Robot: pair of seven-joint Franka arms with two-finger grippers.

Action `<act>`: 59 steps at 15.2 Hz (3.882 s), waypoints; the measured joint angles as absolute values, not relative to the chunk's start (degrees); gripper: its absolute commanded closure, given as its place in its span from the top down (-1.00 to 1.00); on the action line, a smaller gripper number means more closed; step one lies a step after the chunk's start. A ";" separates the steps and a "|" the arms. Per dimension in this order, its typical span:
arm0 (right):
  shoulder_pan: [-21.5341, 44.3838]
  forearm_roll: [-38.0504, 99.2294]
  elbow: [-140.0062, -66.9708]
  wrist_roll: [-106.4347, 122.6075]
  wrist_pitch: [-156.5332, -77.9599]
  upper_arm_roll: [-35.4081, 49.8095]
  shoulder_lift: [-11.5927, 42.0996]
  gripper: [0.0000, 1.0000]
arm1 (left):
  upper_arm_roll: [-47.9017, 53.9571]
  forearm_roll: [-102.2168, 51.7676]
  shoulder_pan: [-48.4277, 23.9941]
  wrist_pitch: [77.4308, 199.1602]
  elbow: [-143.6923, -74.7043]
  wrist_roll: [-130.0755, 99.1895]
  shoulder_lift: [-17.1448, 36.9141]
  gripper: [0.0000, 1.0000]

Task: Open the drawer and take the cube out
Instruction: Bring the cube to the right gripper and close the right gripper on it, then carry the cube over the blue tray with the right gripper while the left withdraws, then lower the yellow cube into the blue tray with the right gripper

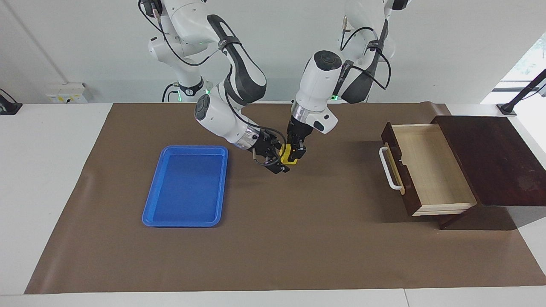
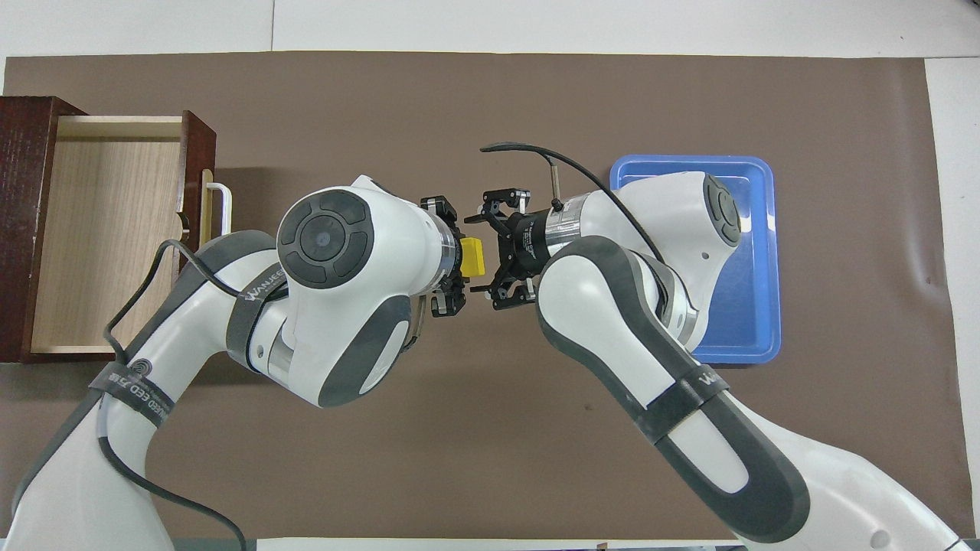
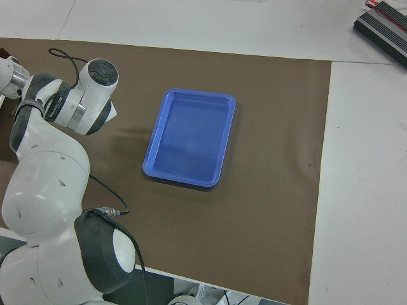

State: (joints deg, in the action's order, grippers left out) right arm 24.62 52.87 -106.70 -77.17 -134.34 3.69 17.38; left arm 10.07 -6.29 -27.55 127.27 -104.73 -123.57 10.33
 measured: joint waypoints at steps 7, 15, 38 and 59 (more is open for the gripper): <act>25.18 52.87 -106.55 -77.22 -134.36 3.73 17.38 -0.99 | 10.06 -6.29 -27.56 127.27 -104.74 -123.47 10.32 -0.88; 25.47 52.87 -106.31 -77.22 -134.58 3.72 17.39 -1.00 | 9.83 -6.35 -27.56 127.56 -104.79 -123.00 10.17 -0.68; -4.89 52.88 -106.54 -65.25 -118.06 2.21 17.48 -1.00 | 7.43 8.06 -4.91 116.10 -106.15 -108.80 9.00 1.00; -9.35 52.88 -121.92 -45.13 -122.74 2.32 18.13 -0.95 | 7.64 12.29 11.89 120.54 -106.28 -87.34 9.01 1.00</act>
